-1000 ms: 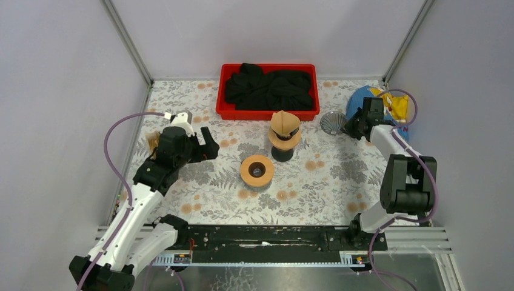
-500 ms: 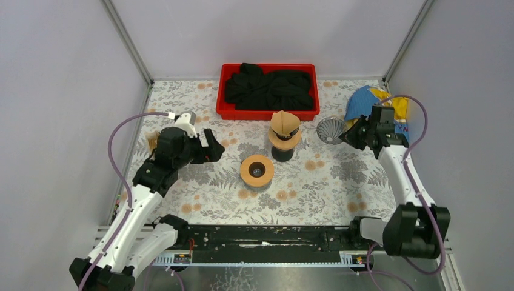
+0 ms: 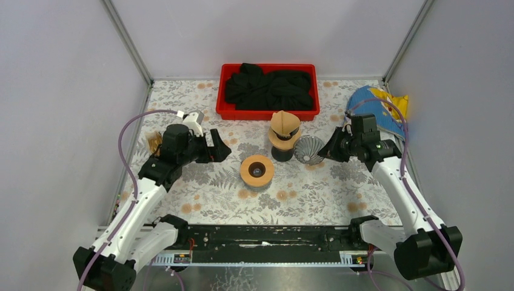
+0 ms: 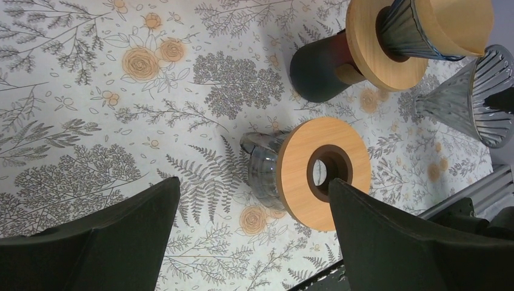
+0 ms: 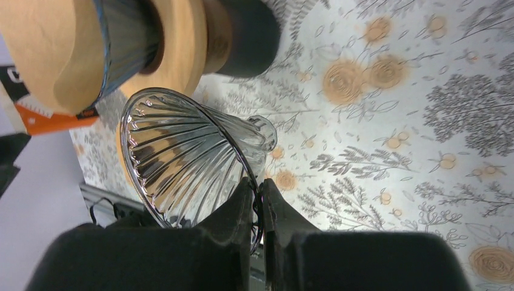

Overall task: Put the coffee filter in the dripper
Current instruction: Place the coffee dripper in the dripper holder.

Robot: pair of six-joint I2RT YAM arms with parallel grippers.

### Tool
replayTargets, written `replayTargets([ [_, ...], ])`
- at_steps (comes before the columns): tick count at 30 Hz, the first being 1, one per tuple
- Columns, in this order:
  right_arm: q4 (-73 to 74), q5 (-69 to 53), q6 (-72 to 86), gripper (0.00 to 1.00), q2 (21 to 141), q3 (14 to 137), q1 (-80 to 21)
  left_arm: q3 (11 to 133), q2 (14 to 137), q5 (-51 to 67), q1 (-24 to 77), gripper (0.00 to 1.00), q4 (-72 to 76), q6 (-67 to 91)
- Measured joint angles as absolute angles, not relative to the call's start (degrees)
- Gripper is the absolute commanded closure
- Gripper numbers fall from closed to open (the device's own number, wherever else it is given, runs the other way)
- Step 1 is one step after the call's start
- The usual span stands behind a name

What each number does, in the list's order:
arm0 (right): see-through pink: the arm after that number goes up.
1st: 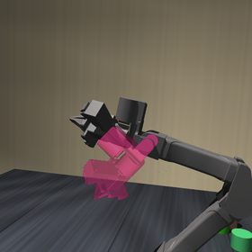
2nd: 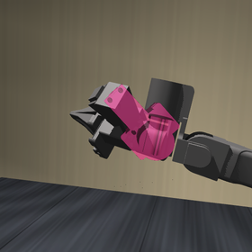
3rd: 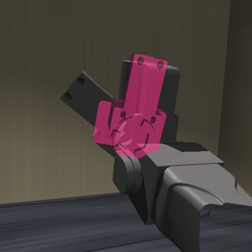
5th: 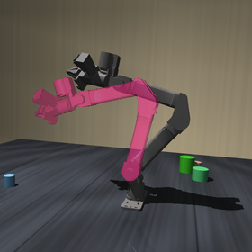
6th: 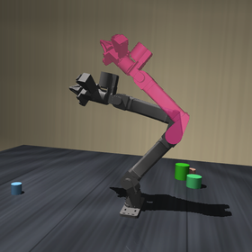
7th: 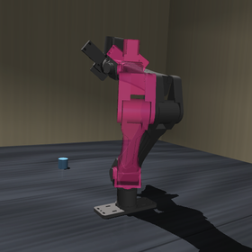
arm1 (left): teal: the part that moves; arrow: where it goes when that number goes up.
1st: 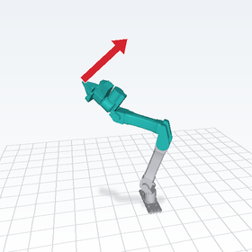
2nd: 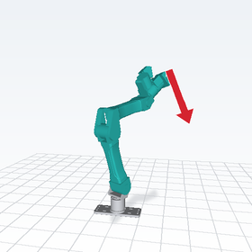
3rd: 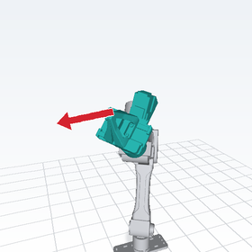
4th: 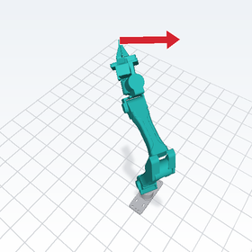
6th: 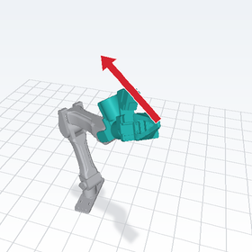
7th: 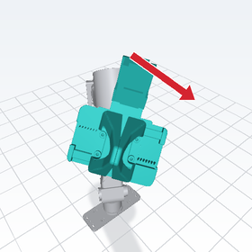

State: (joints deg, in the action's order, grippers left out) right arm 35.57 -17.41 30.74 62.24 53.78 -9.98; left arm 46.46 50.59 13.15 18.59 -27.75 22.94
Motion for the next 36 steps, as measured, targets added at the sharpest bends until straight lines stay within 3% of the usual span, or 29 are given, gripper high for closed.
replayTargets([
  [11,37.7,-18.9,31.5,1.00,61.6,54.3,-25.6,46.1,51.8,17.1,18.6,0.00,-26.1,22.9],
  [21,35.2,-18.5,33.5,1.00,69.8,63.2,-35.0,46.0,51.8,19.1,18.2,0.00,-25.5,22.4],
  [36,32.4,-15.9,35.3,1.00,82.0,70.3,-41.2,45.9,52.2,21.3,17.9,0.00,-25.3,22.3],
])
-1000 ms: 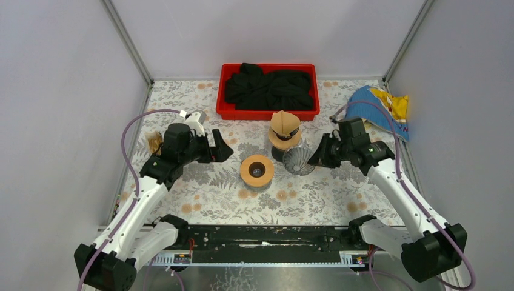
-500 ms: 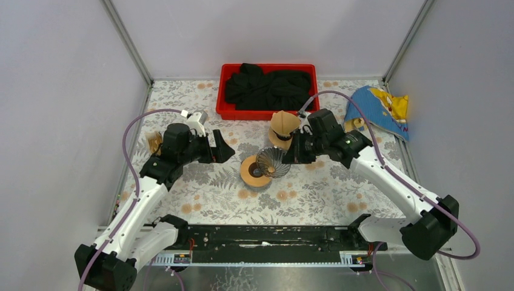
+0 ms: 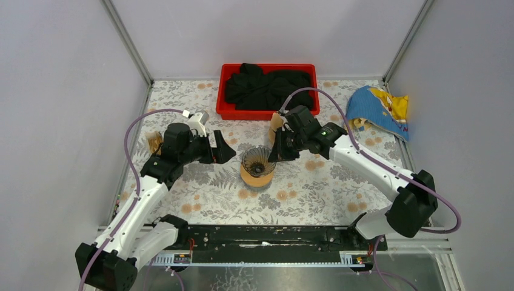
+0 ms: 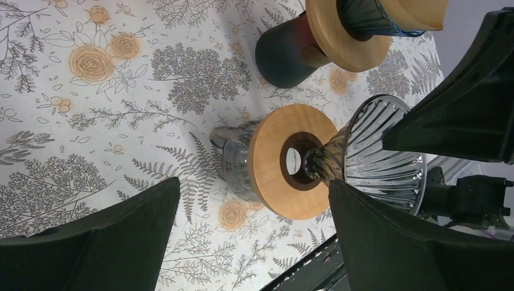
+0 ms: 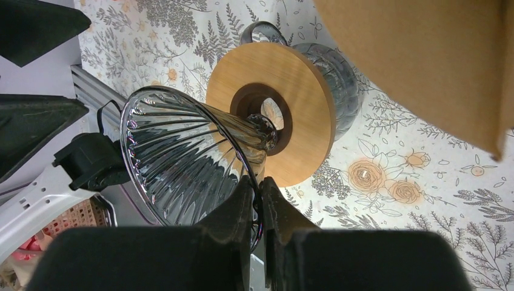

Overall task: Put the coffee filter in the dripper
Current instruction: Place the coffee dripper in the dripper holder.

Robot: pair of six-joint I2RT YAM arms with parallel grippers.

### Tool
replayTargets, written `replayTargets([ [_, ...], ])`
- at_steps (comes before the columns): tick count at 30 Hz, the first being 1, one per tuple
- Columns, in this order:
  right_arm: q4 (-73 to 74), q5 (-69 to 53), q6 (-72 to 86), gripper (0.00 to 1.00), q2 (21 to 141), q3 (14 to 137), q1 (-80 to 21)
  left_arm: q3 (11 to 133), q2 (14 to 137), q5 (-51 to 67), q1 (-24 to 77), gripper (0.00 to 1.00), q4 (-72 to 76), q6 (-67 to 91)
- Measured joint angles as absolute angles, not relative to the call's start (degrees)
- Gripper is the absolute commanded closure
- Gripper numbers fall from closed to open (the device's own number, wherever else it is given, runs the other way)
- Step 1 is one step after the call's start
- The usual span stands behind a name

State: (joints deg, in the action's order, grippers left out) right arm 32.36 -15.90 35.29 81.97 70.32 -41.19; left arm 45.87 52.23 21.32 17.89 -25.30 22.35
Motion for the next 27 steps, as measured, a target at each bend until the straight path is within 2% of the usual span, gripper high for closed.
replayTargets([
  [14,31.2,-14.1,35.2,0.99,85.6,71.4,-41.7,45.0,50.8,23.3,18.6,0.02,-22.9,27.6],
  [27,29.0,-14.3,35.4,0.97,86.3,69.3,-41.8,44.1,54.6,19.1,27.6,0.24,-21.2,34.1],
])
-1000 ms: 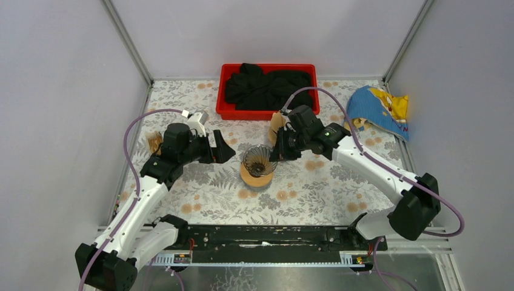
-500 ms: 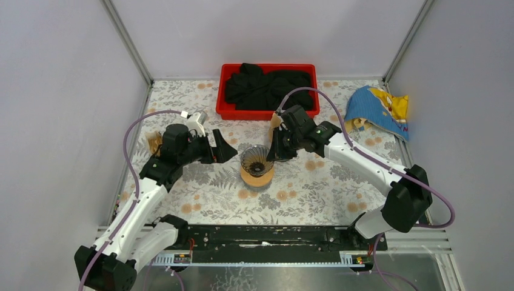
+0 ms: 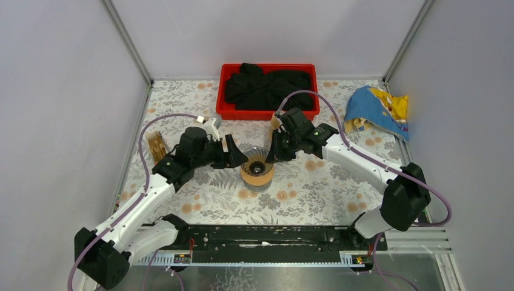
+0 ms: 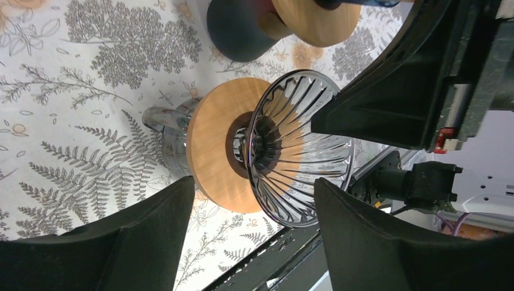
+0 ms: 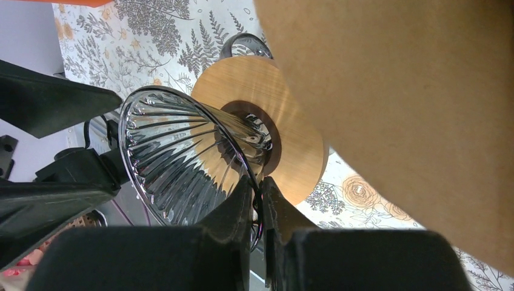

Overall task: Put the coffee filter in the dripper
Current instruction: Place the coffee dripper in the dripper holder.

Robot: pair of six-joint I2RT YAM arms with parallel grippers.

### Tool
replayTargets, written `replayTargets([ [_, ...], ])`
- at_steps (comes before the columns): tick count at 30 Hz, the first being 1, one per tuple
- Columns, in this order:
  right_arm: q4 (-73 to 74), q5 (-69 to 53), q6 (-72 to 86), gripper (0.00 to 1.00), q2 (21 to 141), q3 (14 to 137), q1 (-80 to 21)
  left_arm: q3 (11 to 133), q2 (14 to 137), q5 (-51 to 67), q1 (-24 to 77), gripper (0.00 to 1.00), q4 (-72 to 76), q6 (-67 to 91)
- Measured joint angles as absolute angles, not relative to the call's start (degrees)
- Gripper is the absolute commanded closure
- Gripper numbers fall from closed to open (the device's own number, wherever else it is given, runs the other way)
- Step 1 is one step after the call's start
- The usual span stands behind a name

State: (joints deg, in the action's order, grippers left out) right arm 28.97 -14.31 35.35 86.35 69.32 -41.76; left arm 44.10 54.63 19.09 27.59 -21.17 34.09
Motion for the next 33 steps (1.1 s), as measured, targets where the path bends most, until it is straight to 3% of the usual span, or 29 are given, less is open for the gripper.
replayTargets([
  [17,28.8,-14.9,35.2,0.97,86.8,69.4,-41.8,46.9,62.1,10.0,33.4,0.59,-22.0,34.0],
  [22,30.0,-15.0,34.8,0.97,87.7,70.6,-41.8,48.9,63.9,8.7,33.6,0.63,-22.6,33.6],
  [33,31.6,-15.7,34.1,0.98,89.8,73.0,-41.8,51.0,68.3,7.5,35.3,0.86,-24.0,32.4],
])
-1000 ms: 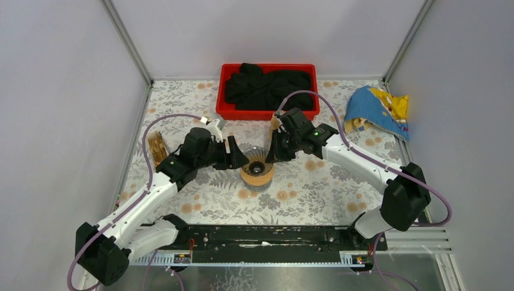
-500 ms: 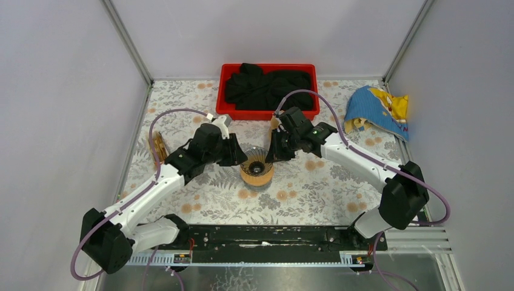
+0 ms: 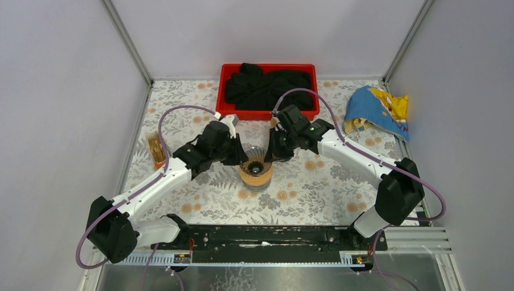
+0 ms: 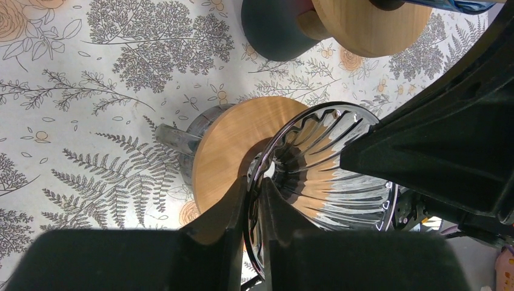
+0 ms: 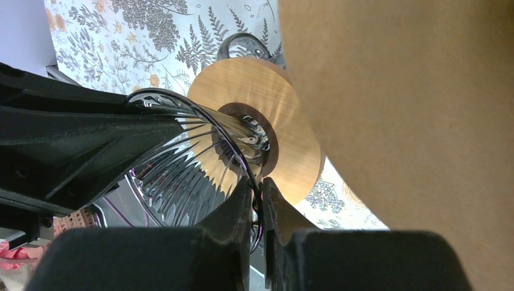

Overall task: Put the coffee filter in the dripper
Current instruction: Place the coffee dripper in the dripper holder.

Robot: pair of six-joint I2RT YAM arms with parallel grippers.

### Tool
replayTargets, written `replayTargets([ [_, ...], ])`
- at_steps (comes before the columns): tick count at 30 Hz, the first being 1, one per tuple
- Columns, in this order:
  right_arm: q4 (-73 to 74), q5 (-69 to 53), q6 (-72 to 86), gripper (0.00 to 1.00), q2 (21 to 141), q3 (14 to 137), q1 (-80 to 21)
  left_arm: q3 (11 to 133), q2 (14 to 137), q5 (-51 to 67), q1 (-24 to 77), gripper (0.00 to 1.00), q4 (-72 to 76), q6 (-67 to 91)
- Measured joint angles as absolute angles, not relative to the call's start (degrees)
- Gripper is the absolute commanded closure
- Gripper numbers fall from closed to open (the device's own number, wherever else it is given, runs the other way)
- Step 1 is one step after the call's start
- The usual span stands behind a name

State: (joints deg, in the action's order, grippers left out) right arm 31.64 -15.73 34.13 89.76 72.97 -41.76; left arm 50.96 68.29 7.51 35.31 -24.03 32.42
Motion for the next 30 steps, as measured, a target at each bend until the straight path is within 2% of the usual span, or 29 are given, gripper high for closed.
replayTargets([
  [19,34.2,-14.5,32.8,0.99,91.4,74.7,-41.7,51.3,69.1,4.0,37.7,0.92,-24.0,33.2],
  [30,35.4,-13.1,32.2,0.99,92.3,76.1,-42.5,48.0,66.9,2.5,38.5,0.92,-20.9,35.1],
])
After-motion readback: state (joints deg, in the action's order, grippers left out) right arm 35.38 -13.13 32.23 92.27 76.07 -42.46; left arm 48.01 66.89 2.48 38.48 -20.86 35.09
